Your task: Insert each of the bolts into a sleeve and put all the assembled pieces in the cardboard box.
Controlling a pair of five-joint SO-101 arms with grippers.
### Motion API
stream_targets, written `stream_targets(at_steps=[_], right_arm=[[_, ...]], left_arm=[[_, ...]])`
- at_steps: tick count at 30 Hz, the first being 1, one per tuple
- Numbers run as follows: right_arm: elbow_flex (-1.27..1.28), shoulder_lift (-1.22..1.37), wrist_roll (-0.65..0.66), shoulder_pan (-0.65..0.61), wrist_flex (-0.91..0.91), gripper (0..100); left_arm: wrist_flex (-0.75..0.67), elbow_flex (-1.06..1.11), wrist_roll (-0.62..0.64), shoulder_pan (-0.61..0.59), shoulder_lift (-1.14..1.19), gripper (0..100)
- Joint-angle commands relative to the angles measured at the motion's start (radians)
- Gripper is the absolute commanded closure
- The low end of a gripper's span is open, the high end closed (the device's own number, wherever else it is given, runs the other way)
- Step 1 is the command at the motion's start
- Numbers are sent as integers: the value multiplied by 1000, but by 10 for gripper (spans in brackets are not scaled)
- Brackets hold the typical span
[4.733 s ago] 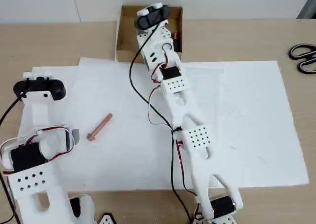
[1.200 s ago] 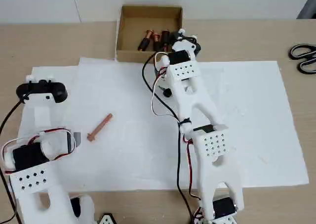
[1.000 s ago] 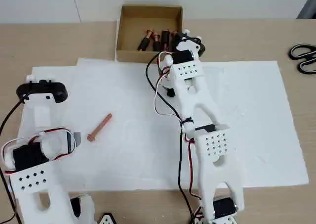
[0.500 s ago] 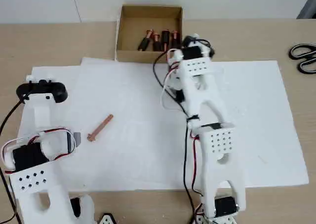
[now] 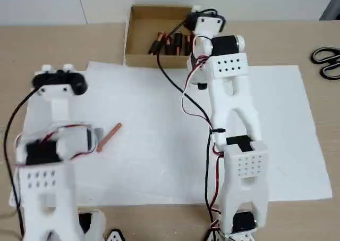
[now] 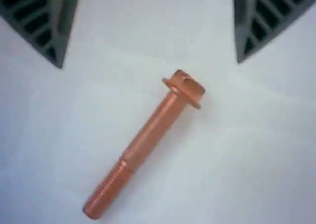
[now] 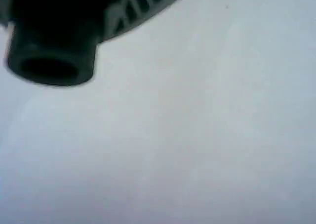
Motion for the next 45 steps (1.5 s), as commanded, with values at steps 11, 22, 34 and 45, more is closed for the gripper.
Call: stream_targets(at_steps=[11,22,34,45], right_arm=[[40,-87,26,28,13,995],[40,-87,26,28,13,995],[40,-87,26,28,12,995],[40,-87,26,28,12,995]], left_arm=[[68,-321,106,14,592,790],[-52,-295,-279,15,621,790],[-164,-222,-281,15,750,791],[-198,-225,-276,103,853,915]])
